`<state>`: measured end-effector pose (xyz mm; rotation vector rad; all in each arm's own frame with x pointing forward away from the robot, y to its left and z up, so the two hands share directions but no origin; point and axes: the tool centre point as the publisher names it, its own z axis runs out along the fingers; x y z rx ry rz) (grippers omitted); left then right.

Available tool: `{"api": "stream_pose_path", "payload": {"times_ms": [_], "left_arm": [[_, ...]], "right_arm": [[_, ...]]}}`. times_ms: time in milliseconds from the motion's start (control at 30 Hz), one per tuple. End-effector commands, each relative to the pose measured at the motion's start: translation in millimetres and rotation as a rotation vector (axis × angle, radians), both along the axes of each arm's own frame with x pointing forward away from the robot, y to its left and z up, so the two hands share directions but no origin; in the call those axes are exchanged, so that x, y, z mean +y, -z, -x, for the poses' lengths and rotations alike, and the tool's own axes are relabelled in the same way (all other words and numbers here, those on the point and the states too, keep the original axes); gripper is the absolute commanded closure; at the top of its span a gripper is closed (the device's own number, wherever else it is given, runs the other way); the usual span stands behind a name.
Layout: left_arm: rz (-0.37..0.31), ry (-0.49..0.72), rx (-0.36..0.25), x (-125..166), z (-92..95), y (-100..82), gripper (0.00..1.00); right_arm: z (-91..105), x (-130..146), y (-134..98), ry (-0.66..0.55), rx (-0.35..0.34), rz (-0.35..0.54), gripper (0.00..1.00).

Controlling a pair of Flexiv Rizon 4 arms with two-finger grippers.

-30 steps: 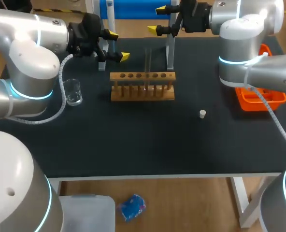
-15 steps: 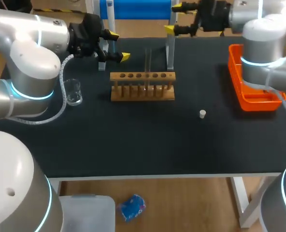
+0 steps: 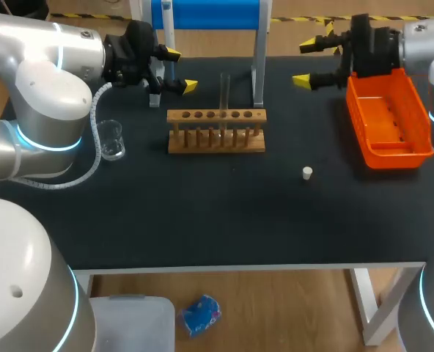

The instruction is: Invert the test tube, pick up the pipette, mount the tip to pipette, aspirate from beaker and dispense into the tube, eject the tip, return the pipette, and cap with the stopper.

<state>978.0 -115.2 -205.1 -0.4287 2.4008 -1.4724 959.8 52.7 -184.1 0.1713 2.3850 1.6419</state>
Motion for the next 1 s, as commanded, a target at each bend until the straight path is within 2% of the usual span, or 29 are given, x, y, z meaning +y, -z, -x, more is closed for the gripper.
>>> {"api": "stream_pose_path", "payload": {"times_ms": [33, 367, 633, 800, 1000], "left_arm": [[0.004, 0.0, -0.004, 0, 0.2, 1.2, 0.0], [0.004, 0.0, -0.004, 0, 0.2, 1.2, 0.0], [0.004, 0.0, -0.004, 0, 0.2, 1.2, 0.0], [0.004, 0.0, -0.004, 0, 0.2, 1.2, 0.0], [0.004, 0.0, -0.004, 0, 0.2, 1.2, 0.0]], "right_arm": [[5.1, -8, -4, -0.001, 0.001, 0.002, 0.0], [5.1, -8, -4, -0.001, 0.001, 0.002, 0.0], [35.6, -12, 56, 0.046, 0.073, 0.058, 0.0], [48.5, -19, 85, 0.088, 0.13, 0.045, 0.0], [61.4, -21, 110, 0.095, 0.116, 0.023, 0.0]]}}
